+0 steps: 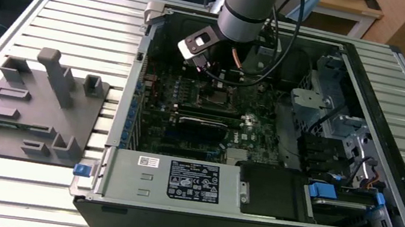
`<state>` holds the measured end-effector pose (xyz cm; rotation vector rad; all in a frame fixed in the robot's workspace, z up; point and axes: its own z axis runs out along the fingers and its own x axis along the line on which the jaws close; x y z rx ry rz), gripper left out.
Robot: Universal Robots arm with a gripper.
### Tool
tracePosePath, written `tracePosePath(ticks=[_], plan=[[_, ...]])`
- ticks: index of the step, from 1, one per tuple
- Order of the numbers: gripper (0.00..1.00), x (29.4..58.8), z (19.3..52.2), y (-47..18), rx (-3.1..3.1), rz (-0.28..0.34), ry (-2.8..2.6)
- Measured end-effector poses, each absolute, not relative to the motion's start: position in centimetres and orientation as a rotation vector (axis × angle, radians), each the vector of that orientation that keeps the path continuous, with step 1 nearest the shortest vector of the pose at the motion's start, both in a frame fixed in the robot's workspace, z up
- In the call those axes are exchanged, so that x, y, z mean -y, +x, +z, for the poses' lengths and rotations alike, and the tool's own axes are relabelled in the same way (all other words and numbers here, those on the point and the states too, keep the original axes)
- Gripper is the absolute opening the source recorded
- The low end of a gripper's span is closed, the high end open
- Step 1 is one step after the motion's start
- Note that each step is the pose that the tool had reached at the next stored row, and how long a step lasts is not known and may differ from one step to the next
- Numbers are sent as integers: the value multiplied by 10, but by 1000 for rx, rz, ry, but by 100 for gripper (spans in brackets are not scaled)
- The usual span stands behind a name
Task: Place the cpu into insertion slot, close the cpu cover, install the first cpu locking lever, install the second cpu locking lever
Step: 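Place the cpu into insertion slot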
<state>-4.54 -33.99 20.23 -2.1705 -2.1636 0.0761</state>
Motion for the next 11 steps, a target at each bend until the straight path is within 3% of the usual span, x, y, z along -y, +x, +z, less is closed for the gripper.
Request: tracePosePath(ticks=[11], plan=[[10, 340, 202, -45, 2161, 82, -2168]])
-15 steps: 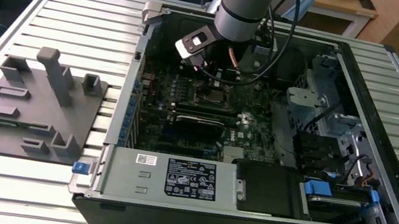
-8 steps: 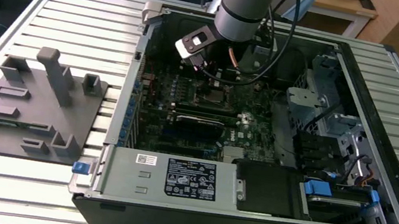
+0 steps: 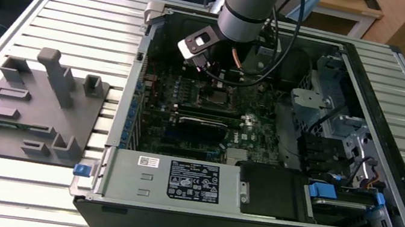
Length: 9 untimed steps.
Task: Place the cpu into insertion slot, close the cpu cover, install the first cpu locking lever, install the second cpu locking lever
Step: 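Place the cpu into insertion slot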
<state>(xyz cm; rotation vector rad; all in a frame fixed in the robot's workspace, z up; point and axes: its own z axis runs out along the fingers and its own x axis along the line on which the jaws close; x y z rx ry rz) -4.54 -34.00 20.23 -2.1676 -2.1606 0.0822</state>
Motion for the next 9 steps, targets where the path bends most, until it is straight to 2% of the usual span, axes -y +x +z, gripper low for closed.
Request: tracePosePath(ticks=[9], plan=[[10, 340, 202, -45, 2158, 87, -2165]])
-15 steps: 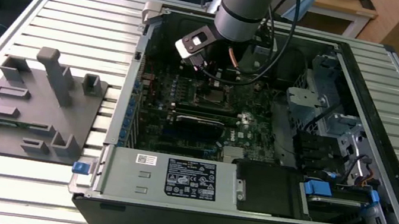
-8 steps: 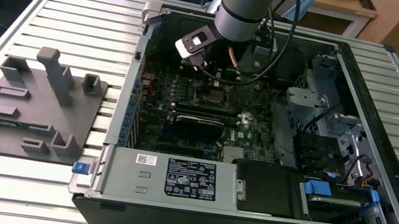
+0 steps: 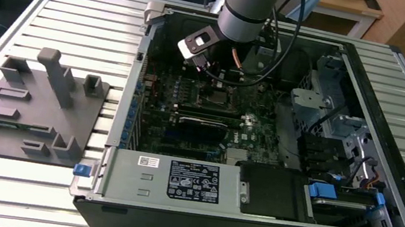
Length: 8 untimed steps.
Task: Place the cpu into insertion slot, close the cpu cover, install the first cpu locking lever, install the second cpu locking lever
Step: 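Place the cpu into insertion slot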
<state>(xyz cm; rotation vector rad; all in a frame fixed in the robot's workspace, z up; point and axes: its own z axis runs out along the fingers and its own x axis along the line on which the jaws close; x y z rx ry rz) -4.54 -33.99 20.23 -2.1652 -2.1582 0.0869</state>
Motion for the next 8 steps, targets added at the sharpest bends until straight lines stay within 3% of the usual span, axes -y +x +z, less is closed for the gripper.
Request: tracePosePath(ticks=[8], plan=[[10, 340, 202, -45, 2156, 91, -2163]])
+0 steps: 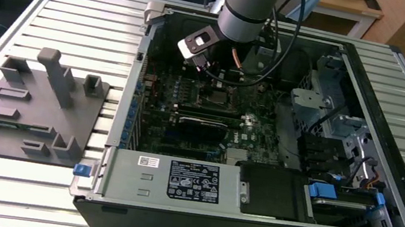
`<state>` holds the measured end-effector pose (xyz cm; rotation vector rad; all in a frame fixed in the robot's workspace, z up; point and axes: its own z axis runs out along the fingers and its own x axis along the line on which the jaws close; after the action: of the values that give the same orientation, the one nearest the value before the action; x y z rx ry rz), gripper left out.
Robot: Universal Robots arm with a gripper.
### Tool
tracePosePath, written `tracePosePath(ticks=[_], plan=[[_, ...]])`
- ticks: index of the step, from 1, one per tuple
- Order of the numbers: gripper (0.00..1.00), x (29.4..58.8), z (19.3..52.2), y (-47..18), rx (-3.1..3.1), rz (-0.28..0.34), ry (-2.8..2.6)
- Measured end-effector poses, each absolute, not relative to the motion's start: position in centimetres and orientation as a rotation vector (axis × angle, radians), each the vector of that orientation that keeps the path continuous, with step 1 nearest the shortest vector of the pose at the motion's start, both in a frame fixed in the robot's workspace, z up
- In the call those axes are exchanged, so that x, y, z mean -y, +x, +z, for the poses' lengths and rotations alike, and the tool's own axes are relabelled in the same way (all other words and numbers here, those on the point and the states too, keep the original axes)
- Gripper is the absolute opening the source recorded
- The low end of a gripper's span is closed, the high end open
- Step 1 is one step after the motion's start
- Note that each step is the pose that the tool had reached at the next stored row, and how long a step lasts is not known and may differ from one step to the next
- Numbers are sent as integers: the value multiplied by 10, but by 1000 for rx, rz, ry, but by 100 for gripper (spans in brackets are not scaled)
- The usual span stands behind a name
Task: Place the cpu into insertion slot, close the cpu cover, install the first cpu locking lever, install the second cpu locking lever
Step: 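Place the cpu into insertion slot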
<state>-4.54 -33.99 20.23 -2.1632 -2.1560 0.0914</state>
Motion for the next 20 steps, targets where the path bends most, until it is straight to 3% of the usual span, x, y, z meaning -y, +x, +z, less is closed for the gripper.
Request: tracePosePath(ticks=[20], plan=[[10, 340, 202, -45, 2151, 102, -2158]])
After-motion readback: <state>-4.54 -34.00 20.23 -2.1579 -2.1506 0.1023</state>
